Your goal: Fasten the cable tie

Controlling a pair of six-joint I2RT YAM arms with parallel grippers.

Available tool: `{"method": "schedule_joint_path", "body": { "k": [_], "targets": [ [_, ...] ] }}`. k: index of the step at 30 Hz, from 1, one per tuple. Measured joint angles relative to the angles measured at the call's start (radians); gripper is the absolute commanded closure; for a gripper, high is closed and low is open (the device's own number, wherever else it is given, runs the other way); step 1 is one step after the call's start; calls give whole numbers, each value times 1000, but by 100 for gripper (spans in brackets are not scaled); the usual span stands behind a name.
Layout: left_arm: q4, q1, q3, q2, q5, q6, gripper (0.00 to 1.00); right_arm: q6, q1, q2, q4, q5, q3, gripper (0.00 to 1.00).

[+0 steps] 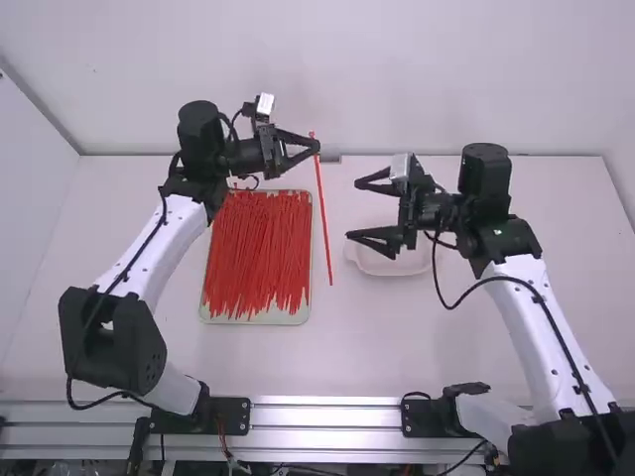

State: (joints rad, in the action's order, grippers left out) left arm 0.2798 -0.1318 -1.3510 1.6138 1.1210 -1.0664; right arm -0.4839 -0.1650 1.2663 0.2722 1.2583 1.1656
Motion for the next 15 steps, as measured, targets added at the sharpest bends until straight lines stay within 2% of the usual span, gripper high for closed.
{"method": "schedule_joint_path", "body": {
  "k": [6, 15],
  "targets": [
    [0, -3, 0, 0, 19, -199, 98, -280, -13, 0, 0, 52, 0, 2],
    [-20, -3, 0, 0, 74, -428, 98, -675, -75, 0, 0, 70, 0, 2]
  ]
}}
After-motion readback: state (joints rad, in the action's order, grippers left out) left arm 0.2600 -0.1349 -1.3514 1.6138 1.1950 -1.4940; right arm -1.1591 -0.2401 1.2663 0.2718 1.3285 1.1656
